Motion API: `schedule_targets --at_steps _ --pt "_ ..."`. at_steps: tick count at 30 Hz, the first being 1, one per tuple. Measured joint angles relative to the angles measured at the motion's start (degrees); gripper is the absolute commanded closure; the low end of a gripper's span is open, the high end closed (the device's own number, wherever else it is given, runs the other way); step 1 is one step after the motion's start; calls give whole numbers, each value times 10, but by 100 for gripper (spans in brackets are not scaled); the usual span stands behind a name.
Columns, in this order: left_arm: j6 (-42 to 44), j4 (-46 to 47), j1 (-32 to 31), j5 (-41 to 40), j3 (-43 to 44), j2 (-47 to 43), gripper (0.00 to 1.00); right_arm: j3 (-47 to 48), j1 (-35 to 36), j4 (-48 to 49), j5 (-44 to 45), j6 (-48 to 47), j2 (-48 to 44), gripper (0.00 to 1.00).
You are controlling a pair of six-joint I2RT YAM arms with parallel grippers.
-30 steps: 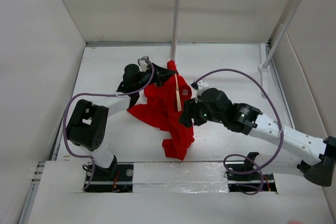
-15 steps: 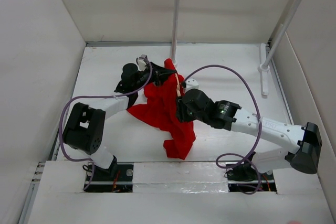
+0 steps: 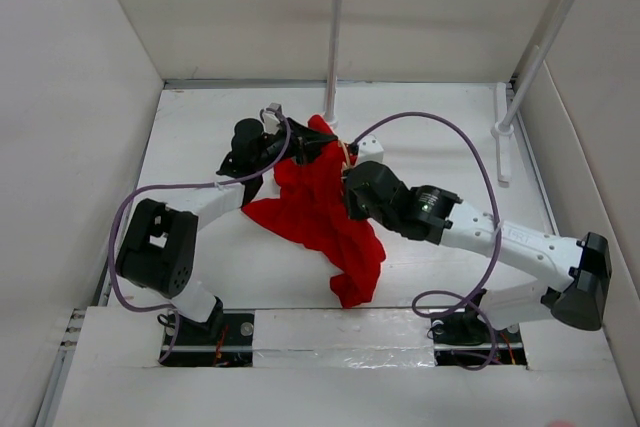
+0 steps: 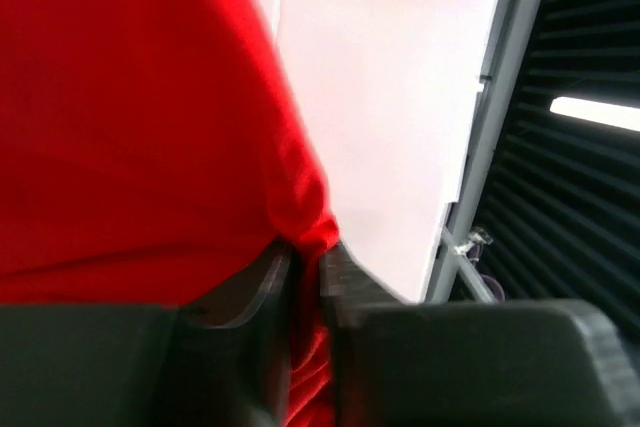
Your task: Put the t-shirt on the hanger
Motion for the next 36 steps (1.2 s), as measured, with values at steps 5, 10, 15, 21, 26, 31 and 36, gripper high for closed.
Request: schedule_targets --at_steps 5,10,15,21,26,31,36 --pt "83 -79 9 -6 43 -12 48 -3 -6 -1 -32 -12 -29 100" --pt "200 -176 17 -35 116 -26 37 -11 -43 -1 -100 -20 -79 100" --pt "345 -284 17 -87 188 -55 59 -11 -120 -2 -181 -27 -104 100" --pt "509 -356 -13 -135 220 -103 53 -9 -194 -18 -262 -40 -108 100" --pt "574 -376 -21 -134 222 -110 44 16 -207 -44 -301 -55 -100 100" --pt "608 -381 -26 -103 224 -77 45 47 -220 -61 -329 -63 -89 100" --pt "647 -385 -56 -75 236 -56 47 59 -233 -80 -332 -68 -88 100"
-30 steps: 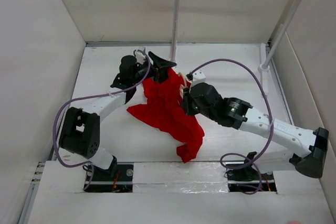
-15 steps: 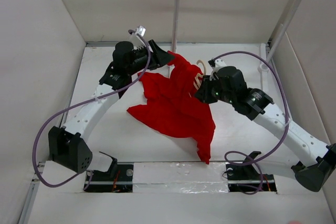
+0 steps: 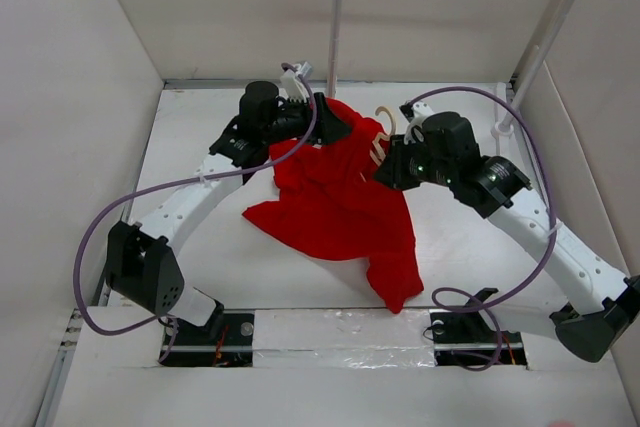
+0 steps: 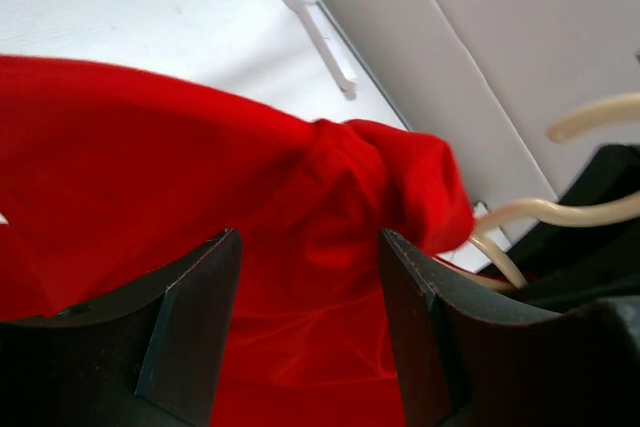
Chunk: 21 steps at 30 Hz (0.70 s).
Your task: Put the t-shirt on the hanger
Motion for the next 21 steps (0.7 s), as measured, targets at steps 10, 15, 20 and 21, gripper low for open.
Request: schedule_targets --at_steps 10,15,20,21 --pt "2 42 -7 66 5 9 71 10 -11 -19 -5 -4 0 100" --pt "3 44 -7 78 31 37 78 12 -14 -19 -16 -4 0 100" --pt "23 14 -7 61 95 67 100 15 -18 -21 -25 -3 0 100" --pt "28 10 -7 53 109 71 100 17 -19 -23 -28 -4 0 100"
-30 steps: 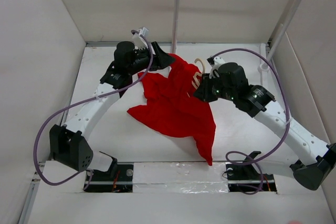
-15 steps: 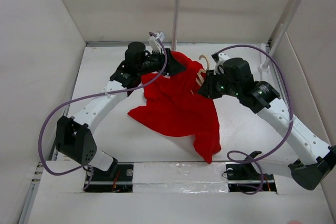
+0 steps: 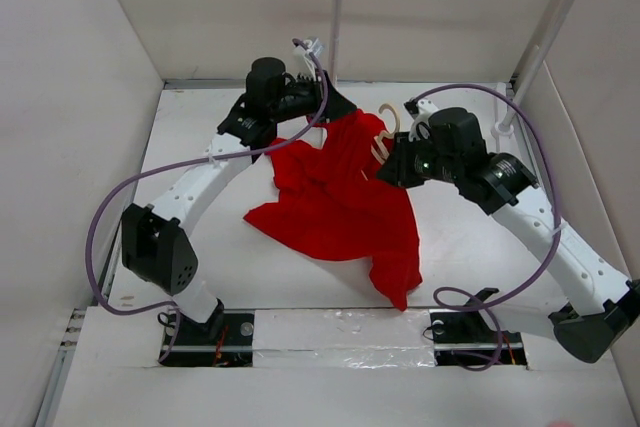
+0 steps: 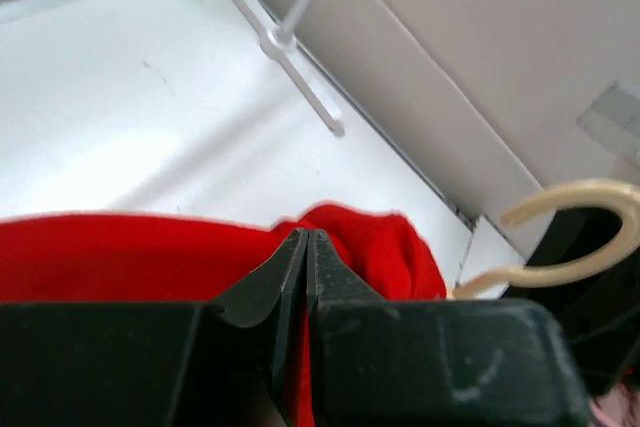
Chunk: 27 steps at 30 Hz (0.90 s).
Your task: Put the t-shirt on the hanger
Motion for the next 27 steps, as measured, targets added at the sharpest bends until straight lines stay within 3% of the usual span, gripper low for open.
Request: schedule_targets --at_steps 7,9,12,13,14,15,16,19,21,23,25,27 --pt "18 -56 13 -92 140 31 100 79 -3 -81 -16 -2 3 100" --pt "14 -73 31 -110 191 43 100 158 -5 -127 -17 -7 19 100" --pt "8 -108 59 -139 271 59 100 353 -8 -186 -14 -13 72 100" --pt "6 -119 67 -150 293 61 95 403 -11 -191 -15 -15 84 100" --pt "3 -129 74 -167 307 61 82 441 -15 -187 -17 -15 89 100" --pt "2 -130 79 -171 316 58 82 449 -17 -183 -19 -14 86 100" --pt "-7 -129 86 -175 315 51 73 419 -18 -162 -24 -14 71 100" --pt "-30 -125 114 -163 267 19 63 292 -23 -168 -25 -13 23 100" --pt "-48 -123 142 -146 214 -5 60 259 -35 -217 -24 -16 33 100" --pt "-61 -122 169 -134 167 -19 56 284 -49 -279 -19 -19 74 100" --pt "-70 -123 186 -125 139 -19 51 424 -71 -333 -8 -22 159 100" --pt "-76 -123 189 -110 117 -19 49 511 -76 -316 -1 -21 188 100"
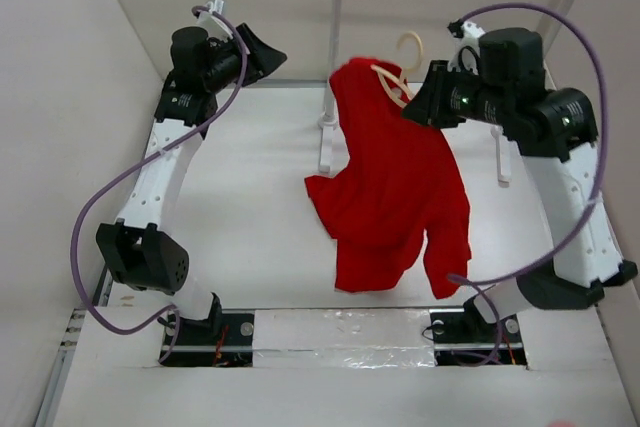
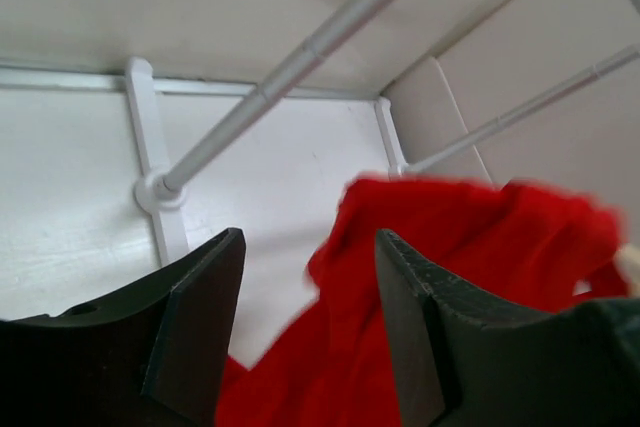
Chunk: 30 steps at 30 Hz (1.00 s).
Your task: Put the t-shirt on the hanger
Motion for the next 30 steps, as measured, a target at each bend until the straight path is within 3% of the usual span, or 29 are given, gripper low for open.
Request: schedule_targets --at_steps 4,7,13,17,23,30 --pt "-4 8 -10 25 -31 0 44 -109 19 89 -5 9 -90 100" --pt "-4 13 -17 42 -56 -6 43 -180 21 71 -5 13 -128 100" --pt "1 17 -46 59 -59 -9 43 -104 -6 43 14 12 -76 100" --pt "2 18 -69 70 -51 -9 43 -159 -12 73 23 13 -123 100" --pt "9 -2 -139 67 36 5 39 -166 -48 77 24 7 -139 100" --pt "37 -16 -254 50 146 39 43 -240 -53 134 6 6 -170 100"
